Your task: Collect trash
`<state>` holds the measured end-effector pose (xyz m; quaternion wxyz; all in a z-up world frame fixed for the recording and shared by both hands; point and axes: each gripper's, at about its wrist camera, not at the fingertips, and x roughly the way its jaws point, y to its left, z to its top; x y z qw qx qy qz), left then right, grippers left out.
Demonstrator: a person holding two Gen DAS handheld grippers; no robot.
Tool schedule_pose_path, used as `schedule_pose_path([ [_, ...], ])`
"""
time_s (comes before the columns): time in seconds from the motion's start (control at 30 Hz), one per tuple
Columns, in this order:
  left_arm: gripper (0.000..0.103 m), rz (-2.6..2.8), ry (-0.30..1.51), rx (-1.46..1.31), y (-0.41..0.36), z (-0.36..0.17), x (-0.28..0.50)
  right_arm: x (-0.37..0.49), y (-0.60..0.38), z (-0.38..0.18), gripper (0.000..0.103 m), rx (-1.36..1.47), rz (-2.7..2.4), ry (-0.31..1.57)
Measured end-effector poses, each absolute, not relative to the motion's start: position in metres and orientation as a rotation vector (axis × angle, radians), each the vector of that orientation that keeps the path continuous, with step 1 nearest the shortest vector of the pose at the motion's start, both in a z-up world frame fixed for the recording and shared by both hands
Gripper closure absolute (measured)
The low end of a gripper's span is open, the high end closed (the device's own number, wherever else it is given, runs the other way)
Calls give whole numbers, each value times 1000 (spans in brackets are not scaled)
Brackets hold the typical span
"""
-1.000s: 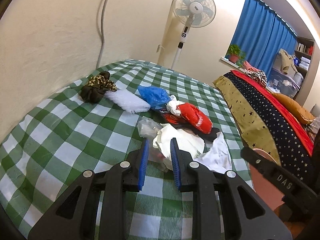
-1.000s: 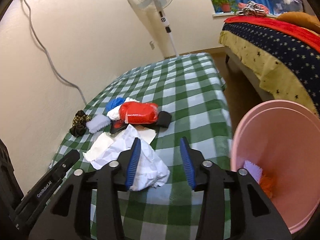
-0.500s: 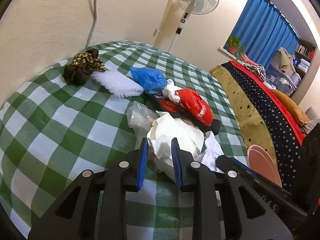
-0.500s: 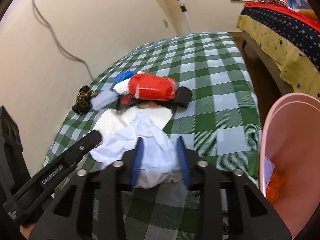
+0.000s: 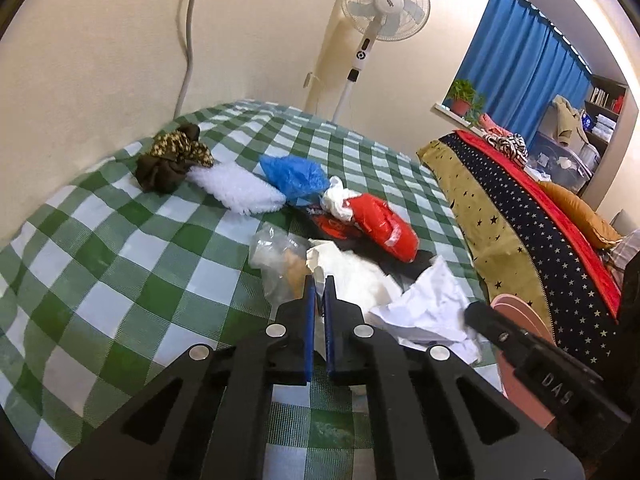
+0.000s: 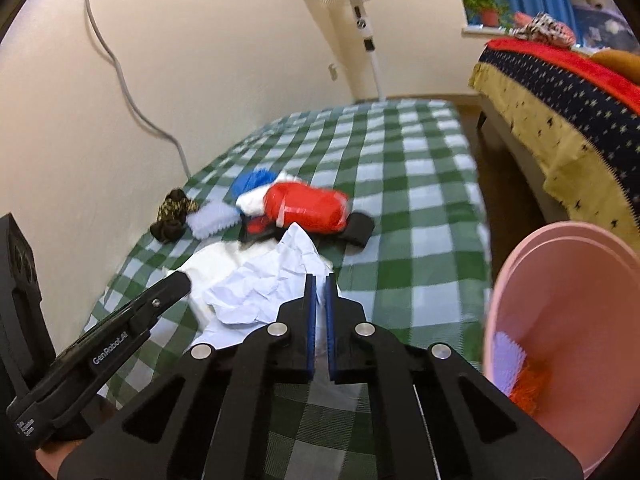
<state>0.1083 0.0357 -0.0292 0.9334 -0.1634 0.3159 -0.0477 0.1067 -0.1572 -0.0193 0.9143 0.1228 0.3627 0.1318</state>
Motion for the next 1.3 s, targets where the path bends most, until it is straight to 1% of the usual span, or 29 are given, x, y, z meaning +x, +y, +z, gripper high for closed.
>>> schedule_pose_path([
  [0.5, 100, -127, 530, -276, 37, 18, 65, 62, -186, 23, 99, 251, 171, 624],
  [0.87, 100, -156, 494, -220, 28, 37, 39, 32, -213, 45, 99, 240, 74, 569],
  [1.3, 100, -203, 466, -182, 12, 50, 27, 10, -231, 64, 99, 202, -8, 522],
])
